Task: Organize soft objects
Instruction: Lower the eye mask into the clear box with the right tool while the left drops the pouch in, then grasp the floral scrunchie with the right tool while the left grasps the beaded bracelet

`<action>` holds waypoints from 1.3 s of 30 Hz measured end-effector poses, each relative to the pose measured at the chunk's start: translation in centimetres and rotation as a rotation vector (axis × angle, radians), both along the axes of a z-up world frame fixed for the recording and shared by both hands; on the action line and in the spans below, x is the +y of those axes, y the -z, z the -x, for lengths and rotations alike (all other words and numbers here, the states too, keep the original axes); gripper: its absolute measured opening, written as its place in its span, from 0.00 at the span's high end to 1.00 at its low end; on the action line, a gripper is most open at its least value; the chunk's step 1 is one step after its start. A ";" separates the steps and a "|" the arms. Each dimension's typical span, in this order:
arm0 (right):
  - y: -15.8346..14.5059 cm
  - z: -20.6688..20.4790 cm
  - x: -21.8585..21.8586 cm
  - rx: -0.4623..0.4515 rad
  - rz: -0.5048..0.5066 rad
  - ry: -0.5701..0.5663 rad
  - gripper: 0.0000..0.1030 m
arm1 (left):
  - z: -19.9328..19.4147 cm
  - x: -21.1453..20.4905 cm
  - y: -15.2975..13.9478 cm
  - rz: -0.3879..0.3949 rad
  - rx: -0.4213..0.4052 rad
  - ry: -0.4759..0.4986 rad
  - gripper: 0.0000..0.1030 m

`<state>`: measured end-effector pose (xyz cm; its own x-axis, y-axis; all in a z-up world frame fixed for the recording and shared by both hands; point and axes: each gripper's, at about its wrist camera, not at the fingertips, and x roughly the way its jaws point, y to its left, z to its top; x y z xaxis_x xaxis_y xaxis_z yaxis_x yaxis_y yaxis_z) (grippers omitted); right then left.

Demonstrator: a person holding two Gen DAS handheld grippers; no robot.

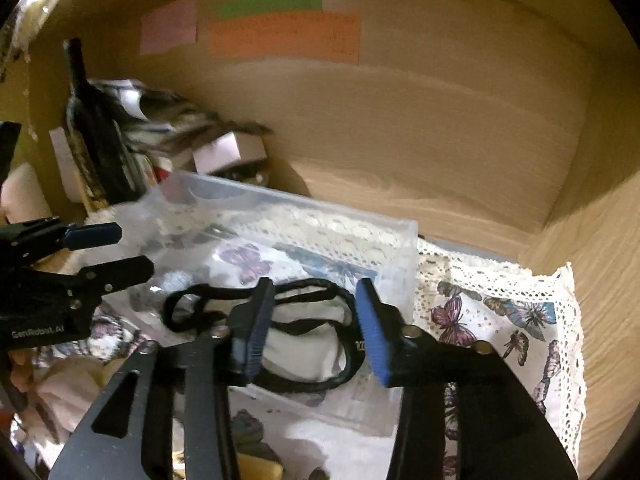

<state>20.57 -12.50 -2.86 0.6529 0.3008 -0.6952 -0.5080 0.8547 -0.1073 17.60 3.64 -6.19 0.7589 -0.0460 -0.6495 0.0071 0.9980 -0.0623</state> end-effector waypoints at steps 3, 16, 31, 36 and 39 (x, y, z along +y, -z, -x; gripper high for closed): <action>-1.5 1.3 -0.3 -0.036 -0.030 -0.017 0.52 | 1.1 0.1 -1.3 -0.003 -0.030 0.004 0.25; -3.0 7.0 -1.0 -0.082 -0.087 -0.087 0.43 | 7.5 1.6 -2.8 -0.051 -0.115 -0.041 0.02; 2.8 8.9 -1.4 0.100 -0.047 -0.078 0.55 | 8.1 3.2 3.7 -0.002 0.071 -0.025 0.59; 3.9 8.9 -1.5 0.124 -0.019 -0.083 0.77 | 7.5 4.1 5.9 0.015 0.140 -0.041 0.63; 4.1 9.2 -1.3 0.114 -0.003 -0.094 0.88 | 7.7 4.5 6.6 0.036 0.161 -0.050 0.68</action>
